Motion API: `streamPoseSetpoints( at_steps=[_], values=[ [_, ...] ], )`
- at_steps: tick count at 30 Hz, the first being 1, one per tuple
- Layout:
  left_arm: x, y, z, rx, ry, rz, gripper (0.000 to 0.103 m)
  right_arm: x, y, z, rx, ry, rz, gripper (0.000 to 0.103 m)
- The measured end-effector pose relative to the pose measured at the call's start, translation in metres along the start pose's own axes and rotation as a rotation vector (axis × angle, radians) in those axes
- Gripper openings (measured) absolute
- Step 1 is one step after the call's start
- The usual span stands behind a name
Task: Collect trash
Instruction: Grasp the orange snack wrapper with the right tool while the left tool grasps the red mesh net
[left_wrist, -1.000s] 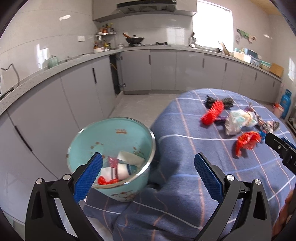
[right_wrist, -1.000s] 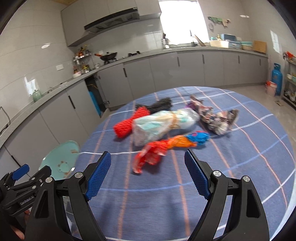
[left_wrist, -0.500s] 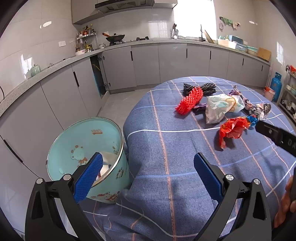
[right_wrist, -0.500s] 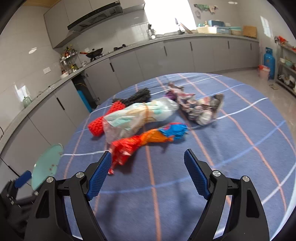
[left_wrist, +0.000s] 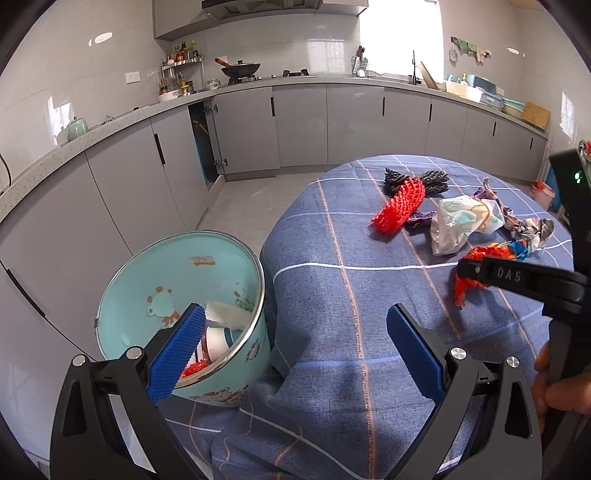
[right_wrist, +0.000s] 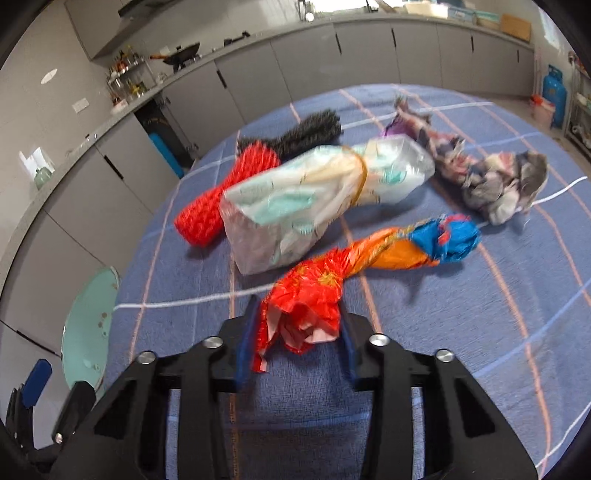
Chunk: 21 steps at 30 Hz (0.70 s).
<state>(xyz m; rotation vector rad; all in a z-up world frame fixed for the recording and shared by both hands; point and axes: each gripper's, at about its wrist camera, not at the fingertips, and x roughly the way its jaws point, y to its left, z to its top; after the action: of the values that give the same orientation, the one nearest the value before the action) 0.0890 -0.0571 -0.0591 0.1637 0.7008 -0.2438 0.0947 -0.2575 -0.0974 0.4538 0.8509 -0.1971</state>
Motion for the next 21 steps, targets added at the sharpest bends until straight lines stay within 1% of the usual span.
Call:
streamPoseSetpoints(
  at_steps=[3,7,10,14,18,21],
  values=[
    [0.002,0.001,0.0,-0.007,0.005,-0.005,0.096,-0.006,-0.003,-0.005,-0.009,-0.011,0.01,0.025],
    [0.001,-0.002,0.001,-0.003,0.003,-0.014,0.096,-0.019,-0.01,-0.011,-0.033,-0.014,0.04,0.018],
    [0.001,-0.004,0.002,-0.004,0.008,-0.026,0.096,-0.035,-0.015,-0.017,-0.05,-0.044,0.066,0.017],
    [0.001,-0.009,0.003,-0.001,0.008,-0.036,0.096,-0.061,-0.016,-0.025,-0.107,-0.124,0.08,0.016],
    [-0.001,-0.018,0.007,0.023,-0.006,-0.053,0.095,-0.079,-0.015,-0.024,-0.143,-0.2,0.072,0.016],
    [0.003,-0.022,0.013,0.025,-0.006,-0.067,0.093,-0.086,-0.011,-0.02,-0.184,-0.241,0.06,0.016]
  ],
)
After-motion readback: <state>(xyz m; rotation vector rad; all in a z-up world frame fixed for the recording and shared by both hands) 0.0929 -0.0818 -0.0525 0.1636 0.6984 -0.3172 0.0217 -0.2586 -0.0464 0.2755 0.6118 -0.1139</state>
